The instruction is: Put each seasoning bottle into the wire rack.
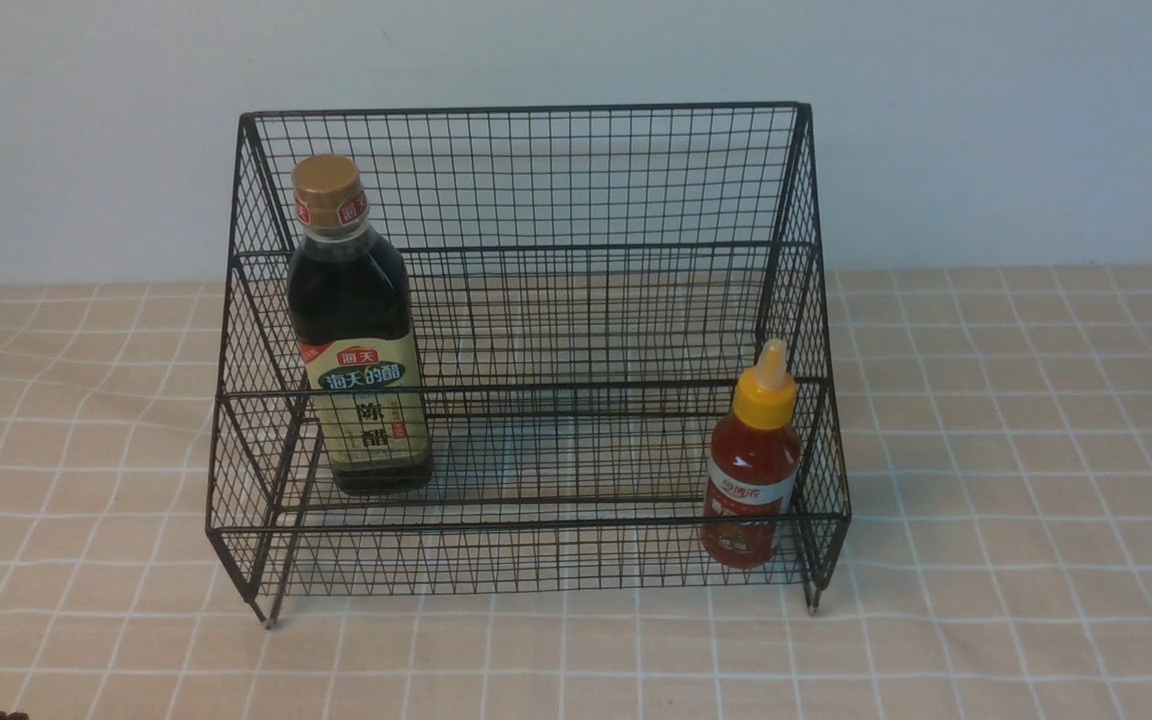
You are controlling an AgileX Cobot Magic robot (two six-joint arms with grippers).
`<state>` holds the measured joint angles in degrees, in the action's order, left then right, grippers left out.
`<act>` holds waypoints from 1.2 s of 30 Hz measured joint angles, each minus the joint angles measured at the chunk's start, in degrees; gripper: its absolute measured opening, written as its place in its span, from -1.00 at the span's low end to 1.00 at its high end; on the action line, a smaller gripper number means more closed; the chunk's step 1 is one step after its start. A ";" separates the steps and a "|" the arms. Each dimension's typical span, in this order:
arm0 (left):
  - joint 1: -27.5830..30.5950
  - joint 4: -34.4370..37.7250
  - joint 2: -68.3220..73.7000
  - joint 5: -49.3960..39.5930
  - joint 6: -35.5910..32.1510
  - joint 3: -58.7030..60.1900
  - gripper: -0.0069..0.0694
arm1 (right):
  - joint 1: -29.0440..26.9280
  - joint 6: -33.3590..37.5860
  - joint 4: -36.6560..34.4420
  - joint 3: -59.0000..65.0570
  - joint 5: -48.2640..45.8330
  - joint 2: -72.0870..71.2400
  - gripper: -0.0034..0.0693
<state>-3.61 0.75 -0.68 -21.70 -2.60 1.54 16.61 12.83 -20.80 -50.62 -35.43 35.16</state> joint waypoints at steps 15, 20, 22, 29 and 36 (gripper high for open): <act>0.00 0.00 0.00 0.00 0.00 0.00 -0.84 | -4.34 -10.88 25.36 4.69 6.52 -4.68 -0.95; 0.00 0.00 0.00 0.00 0.00 0.00 -0.84 | -7.27 -18.49 26.91 13.26 7.30 -9.95 -0.95; 0.00 0.00 0.00 0.00 0.00 0.00 -0.84 | -7.42 -19.34 27.05 20.32 8.27 -13.88 -0.95; 0.00 0.00 0.00 0.00 0.00 0.00 -0.84 | -9.94 -19.52 28.38 41.67 15.96 -26.25 -0.95; 0.00 0.00 0.00 0.05 0.00 0.00 -0.84 | -15.29 -25.23 28.33 52.05 15.15 -35.57 -0.95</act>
<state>-3.61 0.75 -0.68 -21.65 -2.60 1.54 1.31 -12.40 7.53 1.43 -20.28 -0.41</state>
